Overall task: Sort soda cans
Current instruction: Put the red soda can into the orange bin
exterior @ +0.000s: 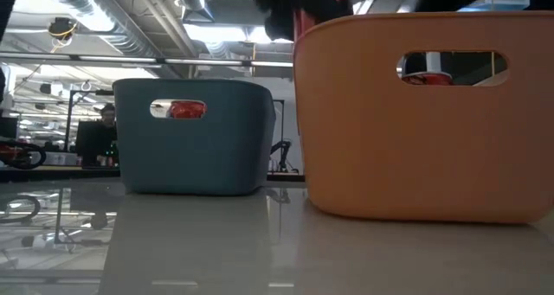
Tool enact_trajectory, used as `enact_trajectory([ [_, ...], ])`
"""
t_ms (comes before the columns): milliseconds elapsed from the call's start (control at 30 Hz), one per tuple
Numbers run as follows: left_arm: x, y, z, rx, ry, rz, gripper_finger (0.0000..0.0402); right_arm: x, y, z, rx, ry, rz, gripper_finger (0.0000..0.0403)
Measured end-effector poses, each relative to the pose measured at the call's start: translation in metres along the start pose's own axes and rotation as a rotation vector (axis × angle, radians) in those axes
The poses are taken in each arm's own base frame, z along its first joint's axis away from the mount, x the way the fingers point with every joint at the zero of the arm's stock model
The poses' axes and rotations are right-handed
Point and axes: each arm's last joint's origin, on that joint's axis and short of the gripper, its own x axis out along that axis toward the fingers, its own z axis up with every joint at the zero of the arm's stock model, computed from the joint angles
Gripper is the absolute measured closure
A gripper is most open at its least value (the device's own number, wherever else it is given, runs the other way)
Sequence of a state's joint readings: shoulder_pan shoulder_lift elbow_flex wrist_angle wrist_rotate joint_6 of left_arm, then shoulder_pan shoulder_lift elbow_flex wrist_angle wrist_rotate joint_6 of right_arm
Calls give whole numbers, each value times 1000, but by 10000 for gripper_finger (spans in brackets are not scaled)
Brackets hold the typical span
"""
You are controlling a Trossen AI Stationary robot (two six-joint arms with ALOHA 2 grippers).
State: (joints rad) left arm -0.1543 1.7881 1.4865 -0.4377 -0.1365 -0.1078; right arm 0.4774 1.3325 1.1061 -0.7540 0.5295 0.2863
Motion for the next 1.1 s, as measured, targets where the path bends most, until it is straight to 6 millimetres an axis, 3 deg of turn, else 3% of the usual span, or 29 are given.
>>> enact_trajectory([
  [200, 36, -4, -11, -29, 19, 0, 104, -34, 6, -10, 64, -60, 12, 398],
  [400, 70, -4, -24, -66, 43, 10, 104, -41, 15, -13, 37, -91, 22, 398],
  [567, 89, -5, -37, -68, 98, 19, 104, -35, 17, -17, 41, -91, 23, 398],
  [700, 92, -5, -39, -68, 100, 22, 98, -30, 19, -22, 28, -80, 36, 398],
  [900, 90, -5, -38, -64, 99, 21, 36, -29, 19, -23, 23, -74, 36, 398],
  [1100, 63, -5, -22, -86, 54, 13, 26, -29, 19, -23, 24, -72, 43, 398],
])
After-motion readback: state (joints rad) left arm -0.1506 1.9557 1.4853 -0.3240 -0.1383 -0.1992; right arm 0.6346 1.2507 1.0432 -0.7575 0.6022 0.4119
